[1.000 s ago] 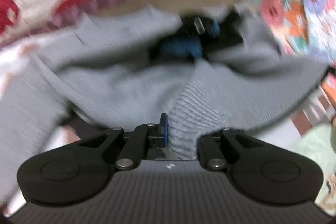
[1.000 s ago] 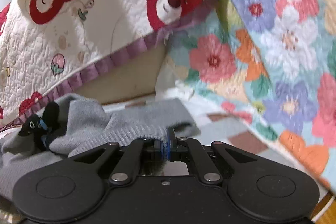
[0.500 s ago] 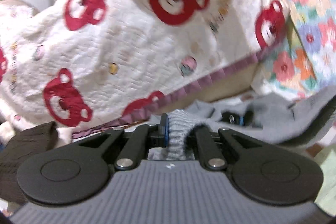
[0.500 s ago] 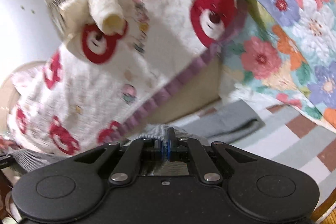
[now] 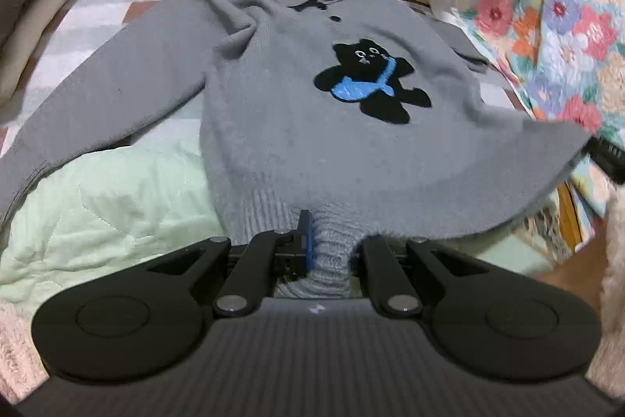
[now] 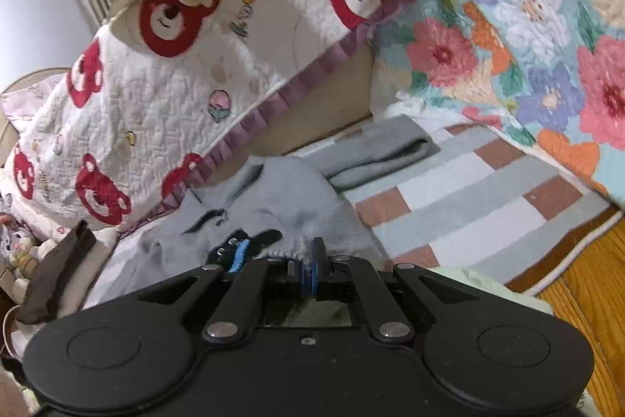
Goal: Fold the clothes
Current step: 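Pull the hem with both grippers to spread the sweater flat, cat patch up, then open both grippers and release the sweater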
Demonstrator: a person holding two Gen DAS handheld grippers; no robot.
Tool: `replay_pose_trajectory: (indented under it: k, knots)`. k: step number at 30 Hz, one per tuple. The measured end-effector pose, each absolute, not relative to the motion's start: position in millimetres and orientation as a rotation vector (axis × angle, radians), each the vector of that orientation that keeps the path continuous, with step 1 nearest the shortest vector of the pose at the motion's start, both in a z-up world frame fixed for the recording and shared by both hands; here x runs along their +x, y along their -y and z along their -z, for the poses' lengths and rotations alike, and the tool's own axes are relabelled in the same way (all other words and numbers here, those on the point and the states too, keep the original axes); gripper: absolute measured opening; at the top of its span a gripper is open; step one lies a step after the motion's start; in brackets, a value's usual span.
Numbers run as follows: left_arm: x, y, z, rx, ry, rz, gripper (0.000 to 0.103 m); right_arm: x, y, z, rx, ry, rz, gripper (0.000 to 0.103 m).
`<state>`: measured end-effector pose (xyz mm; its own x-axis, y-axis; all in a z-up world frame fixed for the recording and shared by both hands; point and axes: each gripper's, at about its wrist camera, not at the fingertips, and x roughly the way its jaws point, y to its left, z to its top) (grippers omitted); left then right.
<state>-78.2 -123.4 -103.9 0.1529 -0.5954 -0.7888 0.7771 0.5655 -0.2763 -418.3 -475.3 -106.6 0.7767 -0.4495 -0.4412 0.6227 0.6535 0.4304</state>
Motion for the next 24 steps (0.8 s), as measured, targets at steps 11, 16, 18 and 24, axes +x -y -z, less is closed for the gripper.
replay_pose_trajectory:
  k: [11, 16, 18, 24]
  knots:
    - [-75, 124, 132, 0.245, -1.137, 0.984, 0.008, -426, 470, 122, 0.594, -0.449, 0.625, 0.004]
    - [-68, 117, 139, 0.201, -1.231, 0.992, 0.013, -425, 465, 136, 0.621, -0.607, 0.614, 0.006]
    - [-69, 114, 136, 0.228, -1.220, 0.999, 0.019, -427, 462, 134, 0.588, -0.666, 0.606, 0.009]
    - [-60, 100, 117, 0.205, -1.228, 1.045, 0.042, -444, 468, 114, 0.617, -0.606, 0.557, 0.011]
